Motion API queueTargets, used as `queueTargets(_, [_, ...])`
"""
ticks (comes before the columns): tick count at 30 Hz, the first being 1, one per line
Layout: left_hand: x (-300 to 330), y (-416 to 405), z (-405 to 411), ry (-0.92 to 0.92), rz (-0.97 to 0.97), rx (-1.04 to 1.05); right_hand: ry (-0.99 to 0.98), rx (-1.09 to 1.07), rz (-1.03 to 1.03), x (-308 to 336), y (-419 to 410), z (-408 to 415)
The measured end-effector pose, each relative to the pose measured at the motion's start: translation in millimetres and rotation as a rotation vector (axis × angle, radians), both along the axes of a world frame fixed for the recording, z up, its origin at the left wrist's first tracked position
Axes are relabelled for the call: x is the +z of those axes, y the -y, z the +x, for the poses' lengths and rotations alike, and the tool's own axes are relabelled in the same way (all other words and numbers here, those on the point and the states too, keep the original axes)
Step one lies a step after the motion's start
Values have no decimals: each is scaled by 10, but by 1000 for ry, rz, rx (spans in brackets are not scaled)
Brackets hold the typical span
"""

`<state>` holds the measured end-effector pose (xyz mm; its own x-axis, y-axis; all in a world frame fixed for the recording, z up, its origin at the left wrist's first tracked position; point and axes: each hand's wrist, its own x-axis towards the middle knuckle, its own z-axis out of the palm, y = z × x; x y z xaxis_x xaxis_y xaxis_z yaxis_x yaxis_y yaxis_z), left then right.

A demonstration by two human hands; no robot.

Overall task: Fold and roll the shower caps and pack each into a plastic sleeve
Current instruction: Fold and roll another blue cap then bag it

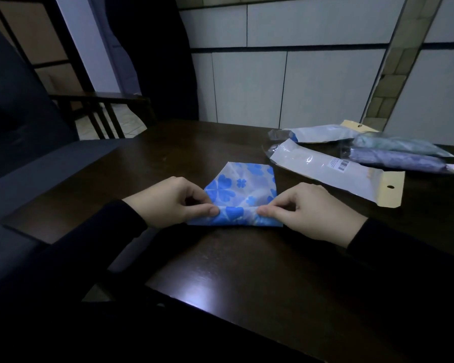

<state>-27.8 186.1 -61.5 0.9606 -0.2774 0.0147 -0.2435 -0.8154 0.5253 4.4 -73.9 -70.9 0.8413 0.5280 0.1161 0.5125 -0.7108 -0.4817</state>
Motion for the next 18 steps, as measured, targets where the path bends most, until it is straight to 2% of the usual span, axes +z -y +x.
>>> queueTargets(6, [11,19,13,16,-29,-5,148,-81,-49,-51,-7,-15])
queueTargets(11, [-32,10,-37,241,140,-69,358,-97,-35,-65,-37,-47])
queueTargets(14, [-67,22,-63,409,199,-124,508,-15,-39,-107,-37,-38])
queueTargets(18, [-113,74,-105,396,155,-244,557,54,-73,-170,-52,-79])
